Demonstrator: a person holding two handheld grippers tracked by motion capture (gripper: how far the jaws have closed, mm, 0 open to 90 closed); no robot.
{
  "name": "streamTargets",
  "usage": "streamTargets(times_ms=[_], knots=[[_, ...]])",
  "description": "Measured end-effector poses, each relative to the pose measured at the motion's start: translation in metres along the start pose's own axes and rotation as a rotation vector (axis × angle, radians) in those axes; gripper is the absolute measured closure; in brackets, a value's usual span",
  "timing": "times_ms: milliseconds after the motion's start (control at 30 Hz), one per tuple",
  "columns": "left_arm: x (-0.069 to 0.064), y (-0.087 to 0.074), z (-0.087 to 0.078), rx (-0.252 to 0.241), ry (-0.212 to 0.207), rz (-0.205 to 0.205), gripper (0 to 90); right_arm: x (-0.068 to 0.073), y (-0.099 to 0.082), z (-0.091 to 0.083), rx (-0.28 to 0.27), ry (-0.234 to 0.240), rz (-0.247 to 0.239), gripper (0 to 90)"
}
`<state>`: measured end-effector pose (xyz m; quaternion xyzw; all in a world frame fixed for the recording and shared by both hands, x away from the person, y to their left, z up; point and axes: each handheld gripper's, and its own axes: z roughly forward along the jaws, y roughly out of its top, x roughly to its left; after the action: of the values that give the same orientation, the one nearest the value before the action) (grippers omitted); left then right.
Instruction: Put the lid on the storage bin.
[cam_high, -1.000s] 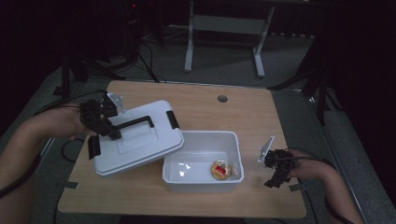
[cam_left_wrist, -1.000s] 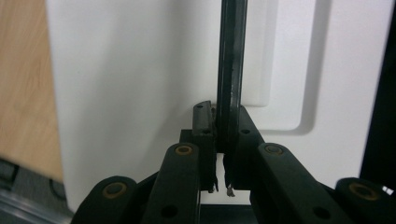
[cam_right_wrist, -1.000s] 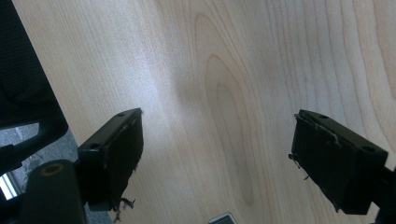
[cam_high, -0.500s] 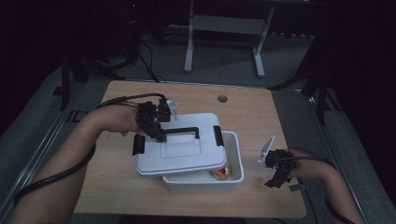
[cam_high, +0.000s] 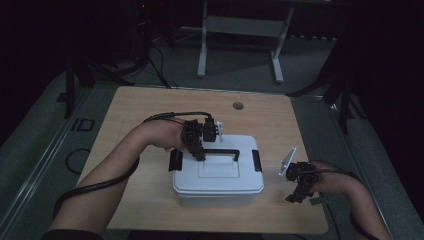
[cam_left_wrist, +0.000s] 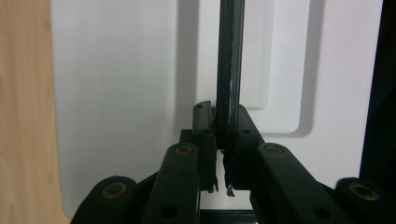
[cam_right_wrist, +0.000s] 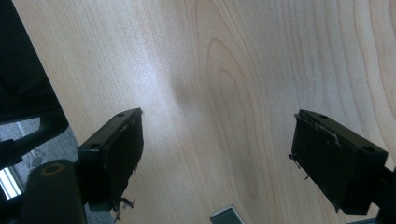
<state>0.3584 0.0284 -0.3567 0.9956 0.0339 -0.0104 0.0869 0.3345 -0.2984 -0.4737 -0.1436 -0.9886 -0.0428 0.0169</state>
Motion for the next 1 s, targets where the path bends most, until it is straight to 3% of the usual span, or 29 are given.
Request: streamTargets(times_ms=[133, 433, 633, 700, 933, 1000], knots=[[0.002, -0.001, 0.006, 0.003, -0.027, -0.013, 83.2, 0.0, 0.0, -0.001, -0.002, -0.003, 0.002, 16.6], [0.006, -0.003, 0.015, 0.018, -0.039, -0.031, 83.0, 0.0, 0.005, 0.001, -0.001, 0.001, -0.003, 16.6], [0.005, -0.002, 0.014, 0.019, -0.036, -0.019, 81.8, 0.0, 0.007, 0.004, -0.002, 0.004, -0.015, 16.6], [0.004, 0.0, 0.014, 0.016, -0.026, -0.012, 74.7, 0.0, 0.007, 0.005, -0.002, 0.005, -0.015, 16.6], [0.004, 0.002, 0.005, -0.034, 0.014, -0.01, 25.4, -0.001, 0.009, 0.006, 0.005, 0.012, -0.006, 16.7], [0.005, 0.001, 0.004, -0.041, 0.015, -0.005, 17.2, -0.001, 0.009, 0.006, 0.005, 0.012, -0.006, 16.6]])
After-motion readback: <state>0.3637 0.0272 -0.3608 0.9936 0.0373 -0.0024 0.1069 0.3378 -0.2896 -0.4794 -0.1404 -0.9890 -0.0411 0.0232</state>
